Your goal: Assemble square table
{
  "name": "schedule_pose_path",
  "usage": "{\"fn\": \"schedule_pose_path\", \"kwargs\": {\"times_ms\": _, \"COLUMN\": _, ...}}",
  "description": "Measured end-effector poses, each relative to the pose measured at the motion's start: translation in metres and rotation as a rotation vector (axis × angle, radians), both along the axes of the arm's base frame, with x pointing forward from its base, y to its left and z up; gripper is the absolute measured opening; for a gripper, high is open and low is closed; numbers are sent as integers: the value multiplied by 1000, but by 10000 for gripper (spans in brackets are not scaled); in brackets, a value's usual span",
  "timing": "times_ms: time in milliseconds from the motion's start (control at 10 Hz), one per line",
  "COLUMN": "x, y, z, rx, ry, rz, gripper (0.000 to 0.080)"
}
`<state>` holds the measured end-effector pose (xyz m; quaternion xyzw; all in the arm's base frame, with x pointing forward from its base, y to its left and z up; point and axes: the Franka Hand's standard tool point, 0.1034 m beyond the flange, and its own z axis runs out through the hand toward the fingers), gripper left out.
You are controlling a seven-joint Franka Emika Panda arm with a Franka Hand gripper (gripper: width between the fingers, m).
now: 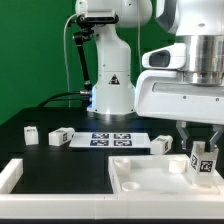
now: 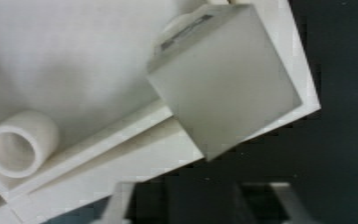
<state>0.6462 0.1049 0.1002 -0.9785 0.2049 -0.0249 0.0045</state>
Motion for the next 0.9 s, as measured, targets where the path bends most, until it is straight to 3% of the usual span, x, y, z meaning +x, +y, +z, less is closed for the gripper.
{"fn": "schedule_pose_path", "kwargs": {"times_ms": 100, "x": -3, "y": 2, "z": 2, "rx": 11, "ry": 7, "rz": 22, "gripper": 222}}
{"fn": "schedule_pose_path", "kwargs": {"times_ms": 300, "x": -7, "y": 9, "z": 5, "rx": 27, "ry": 17, "rz": 43, "gripper": 543}}
{"fn": "schedule_pose_path", "kwargs": {"times_ms": 400, "x": -10, "y": 18, "z": 2, "rx": 31, "ry": 16, "rz": 33, "gripper": 543}}
{"fn": "schedule_pose_path", "kwargs": {"times_ms": 500, "x": -16, "y": 25, "z": -4, "rx": 33, "ry": 19, "rz": 41, "gripper": 629}}
{"fn": "schedule_pose_path", "kwargs": {"times_ms": 700, "x": -22, "y": 21, "z": -16, "rx": 26, "ry": 20, "rz": 42, "gripper": 645}}
{"fn": "schedule_pose_path", "kwargs": {"times_ms": 900, "x": -22, "y": 20, "z": -17, "rx": 25, "ry": 21, "rz": 32, "gripper": 649}}
